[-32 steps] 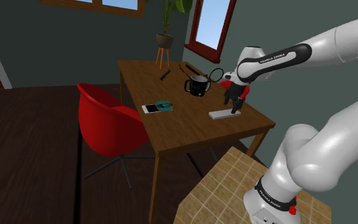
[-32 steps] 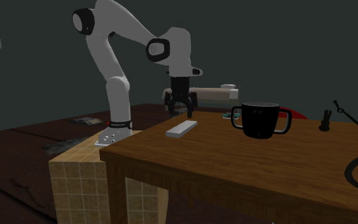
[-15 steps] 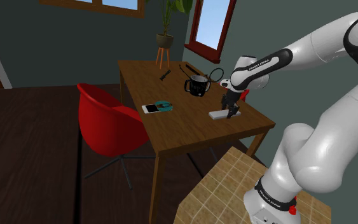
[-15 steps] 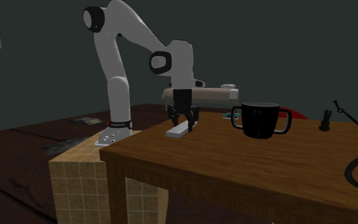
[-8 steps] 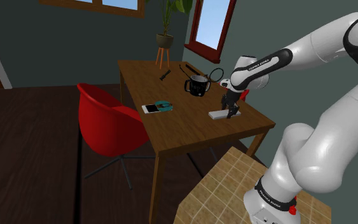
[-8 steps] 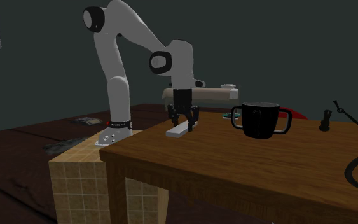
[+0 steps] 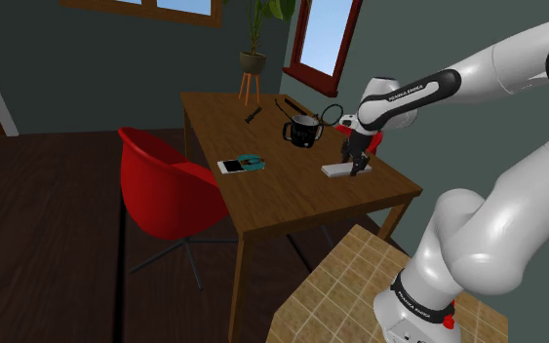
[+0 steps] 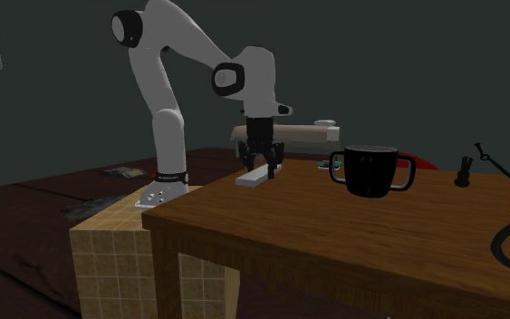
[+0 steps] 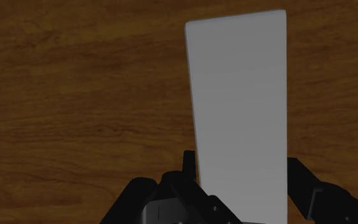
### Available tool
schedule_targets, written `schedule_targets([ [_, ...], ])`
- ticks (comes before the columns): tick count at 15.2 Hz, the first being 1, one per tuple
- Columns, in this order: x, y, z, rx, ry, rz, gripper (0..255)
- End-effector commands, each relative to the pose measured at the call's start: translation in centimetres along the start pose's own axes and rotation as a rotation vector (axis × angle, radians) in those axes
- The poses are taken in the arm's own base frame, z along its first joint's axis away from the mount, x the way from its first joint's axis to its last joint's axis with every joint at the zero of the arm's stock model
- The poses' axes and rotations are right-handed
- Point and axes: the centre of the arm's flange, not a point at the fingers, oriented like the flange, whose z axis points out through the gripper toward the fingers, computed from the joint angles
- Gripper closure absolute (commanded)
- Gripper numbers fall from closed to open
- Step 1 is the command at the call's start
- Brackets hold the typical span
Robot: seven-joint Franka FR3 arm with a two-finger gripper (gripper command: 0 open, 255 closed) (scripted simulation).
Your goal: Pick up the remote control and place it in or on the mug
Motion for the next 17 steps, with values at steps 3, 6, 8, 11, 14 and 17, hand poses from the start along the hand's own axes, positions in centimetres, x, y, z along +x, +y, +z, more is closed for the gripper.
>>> schedule_targets([
  [3, 0.0, 0.1, -2.2, 0.0, 0.0, 0.0, 255],
  [6, 0.0, 0.1, -3.7, 0.0, 0.0, 0.0, 255],
  [8, 0.0, 0.1, -4.8, 0.0, 0.0, 0.0, 255],
  [11, 0.0, 0.1, -6.4, 0.0, 0.0, 0.0, 255],
  [14, 0.0, 0.2, -8.0, 0.0, 0.0, 0.0, 255],
  [17, 0.0, 0.2, -9.6, 0.0, 0.0, 0.0, 255],
])
